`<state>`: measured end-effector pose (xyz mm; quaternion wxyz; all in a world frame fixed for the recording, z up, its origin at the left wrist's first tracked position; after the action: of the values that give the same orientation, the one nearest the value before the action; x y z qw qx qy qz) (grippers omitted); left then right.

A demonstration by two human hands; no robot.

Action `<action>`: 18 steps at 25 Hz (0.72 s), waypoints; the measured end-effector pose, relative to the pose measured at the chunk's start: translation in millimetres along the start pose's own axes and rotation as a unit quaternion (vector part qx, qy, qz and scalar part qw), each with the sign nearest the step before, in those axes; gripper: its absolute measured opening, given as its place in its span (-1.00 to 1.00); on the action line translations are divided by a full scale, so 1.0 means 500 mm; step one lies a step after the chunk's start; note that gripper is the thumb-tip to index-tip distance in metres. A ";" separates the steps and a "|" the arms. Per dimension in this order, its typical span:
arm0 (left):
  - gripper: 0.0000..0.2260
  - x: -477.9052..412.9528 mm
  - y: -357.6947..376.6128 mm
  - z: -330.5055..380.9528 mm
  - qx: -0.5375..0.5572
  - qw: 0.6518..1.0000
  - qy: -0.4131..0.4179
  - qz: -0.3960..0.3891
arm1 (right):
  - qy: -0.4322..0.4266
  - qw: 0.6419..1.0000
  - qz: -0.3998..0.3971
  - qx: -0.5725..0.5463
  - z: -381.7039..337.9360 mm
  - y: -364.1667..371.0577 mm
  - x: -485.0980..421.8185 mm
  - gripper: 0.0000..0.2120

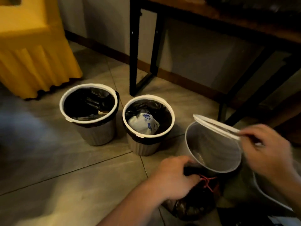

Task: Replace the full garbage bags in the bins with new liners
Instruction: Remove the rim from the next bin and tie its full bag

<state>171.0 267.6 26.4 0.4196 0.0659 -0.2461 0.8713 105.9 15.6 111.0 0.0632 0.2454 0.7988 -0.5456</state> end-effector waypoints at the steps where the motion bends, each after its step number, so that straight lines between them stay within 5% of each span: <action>1: -0.78 0.034 -0.020 -0.020 0.065 0.998 -0.007 0.021 | -0.069 0.997 -0.027 0.014 -0.084 0.003 -0.043 -0.87; 5: -0.93 0.104 -0.108 -0.116 0.169 0.980 -0.070 0.085 | -0.162 0.954 -0.245 0.056 -0.322 0.085 -0.148 -0.87; 9: -0.90 0.046 -0.230 -0.212 0.145 0.962 -0.120 0.200 | -0.209 0.911 -0.338 0.110 -0.384 0.296 -0.150 -0.79; 14: -0.90 -0.056 -0.356 -0.314 0.122 0.931 -0.157 0.306 | -0.141 0.929 -0.335 0.068 -0.349 0.560 -0.127 -0.64; 18: -0.81 -0.138 -0.387 -0.329 0.100 0.927 -0.172 0.319 | -0.079 0.958 -0.274 -0.028 -0.294 0.615 -0.101 -0.73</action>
<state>377.9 400.9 -66.4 0.0619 0.1742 -0.2338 0.9545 316.1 219.4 -70.9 -0.0189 -0.0280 0.8431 -0.5366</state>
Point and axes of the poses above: each hand's wrist, its own x-axis away from the middle knuckle, its own y-axis out of the palm, z = x × y, the point moved 2 cm from there along -x, towards the middle knuckle
